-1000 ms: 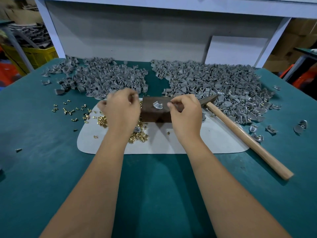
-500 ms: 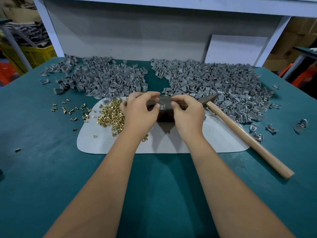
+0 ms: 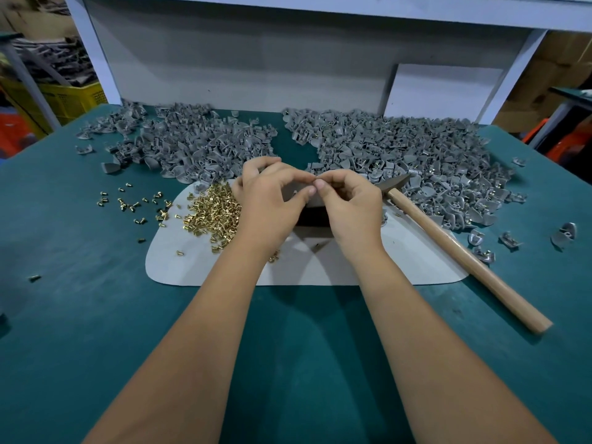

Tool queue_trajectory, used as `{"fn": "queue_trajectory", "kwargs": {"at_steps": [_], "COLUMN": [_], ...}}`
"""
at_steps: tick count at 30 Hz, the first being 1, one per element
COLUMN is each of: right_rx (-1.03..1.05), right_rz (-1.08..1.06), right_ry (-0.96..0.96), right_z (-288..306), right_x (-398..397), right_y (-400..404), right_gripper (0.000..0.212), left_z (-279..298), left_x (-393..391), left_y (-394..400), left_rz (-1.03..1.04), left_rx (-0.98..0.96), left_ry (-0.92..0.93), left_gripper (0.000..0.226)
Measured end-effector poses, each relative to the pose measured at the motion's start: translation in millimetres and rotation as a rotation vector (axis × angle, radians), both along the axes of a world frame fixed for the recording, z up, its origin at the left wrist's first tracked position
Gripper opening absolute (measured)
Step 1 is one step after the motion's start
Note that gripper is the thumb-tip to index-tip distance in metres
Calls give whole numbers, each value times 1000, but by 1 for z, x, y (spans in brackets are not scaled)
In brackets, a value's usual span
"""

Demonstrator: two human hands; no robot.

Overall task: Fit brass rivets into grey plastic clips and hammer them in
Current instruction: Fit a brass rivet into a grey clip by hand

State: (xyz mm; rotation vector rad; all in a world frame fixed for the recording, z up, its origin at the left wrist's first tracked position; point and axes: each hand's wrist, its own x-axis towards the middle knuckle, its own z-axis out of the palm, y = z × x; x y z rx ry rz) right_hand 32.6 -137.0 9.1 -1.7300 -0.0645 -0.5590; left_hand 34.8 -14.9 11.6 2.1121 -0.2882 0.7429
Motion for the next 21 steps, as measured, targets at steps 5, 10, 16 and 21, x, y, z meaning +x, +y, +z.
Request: {"fn": "queue_trajectory", "kwargs": {"at_steps": [5, 10, 16, 21], "right_rx": [6, 13, -176, -304], "right_rz": [35, 49, -353, -126], "right_ry": [-13, 0, 126, 5], "right_z": [1, 2, 1, 5], "right_x": [-3, -3, 2, -1], "right_y": [3, 3, -10, -4], "right_gripper": [19, 18, 20, 18], "left_z": [3, 1, -4, -5], "left_x": [-4, -4, -2, 0], "left_y": [1, 0, 4, 3], "left_rz": [-21, 29, 36, 18], "left_rx": [-131, -71, -82, -91], "left_ry": [22, 1, 41, 49], "left_gripper": [11, 5, 13, 10]}}
